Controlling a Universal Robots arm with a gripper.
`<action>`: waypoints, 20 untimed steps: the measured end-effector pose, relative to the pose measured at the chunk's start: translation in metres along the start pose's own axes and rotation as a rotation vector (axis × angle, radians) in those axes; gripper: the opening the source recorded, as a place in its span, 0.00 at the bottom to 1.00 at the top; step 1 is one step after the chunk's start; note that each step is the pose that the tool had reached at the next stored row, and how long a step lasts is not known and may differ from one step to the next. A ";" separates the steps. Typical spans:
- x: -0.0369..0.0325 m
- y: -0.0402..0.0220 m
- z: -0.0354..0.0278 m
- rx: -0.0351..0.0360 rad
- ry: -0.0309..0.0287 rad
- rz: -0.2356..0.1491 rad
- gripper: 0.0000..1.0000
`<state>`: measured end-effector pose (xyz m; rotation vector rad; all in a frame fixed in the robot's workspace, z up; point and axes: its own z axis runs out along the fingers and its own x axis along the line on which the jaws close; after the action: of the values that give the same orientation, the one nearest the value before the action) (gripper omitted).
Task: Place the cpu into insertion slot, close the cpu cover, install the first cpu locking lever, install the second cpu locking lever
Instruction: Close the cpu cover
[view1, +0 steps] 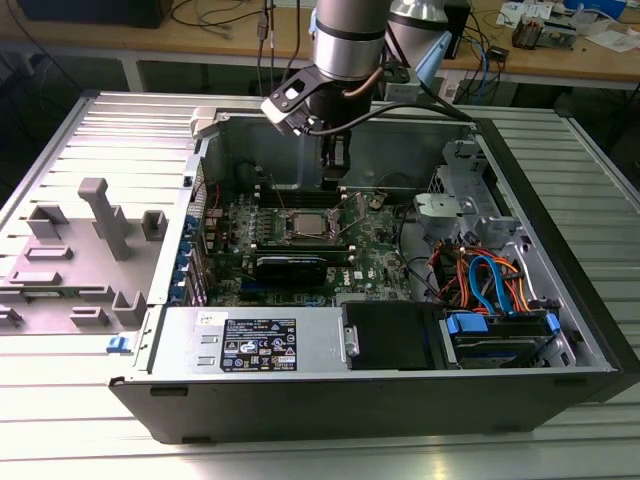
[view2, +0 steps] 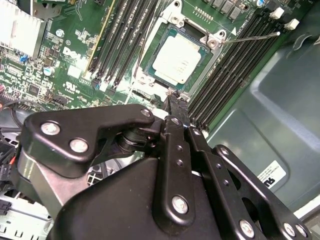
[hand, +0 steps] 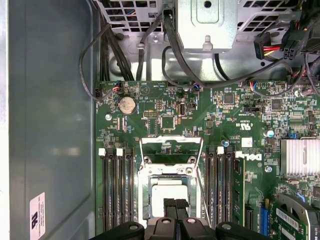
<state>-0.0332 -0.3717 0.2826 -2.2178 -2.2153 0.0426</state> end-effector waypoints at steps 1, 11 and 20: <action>0.0000 0.0002 0.0000 0.0000 0.0000 0.000 0.11; 0.0000 0.0027 -0.0001 0.0000 0.0000 0.000 0.11; 0.0000 0.0043 -0.0001 0.0000 0.0000 0.000 0.11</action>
<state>-0.0290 -0.3717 0.2826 -2.2177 -2.2153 0.0426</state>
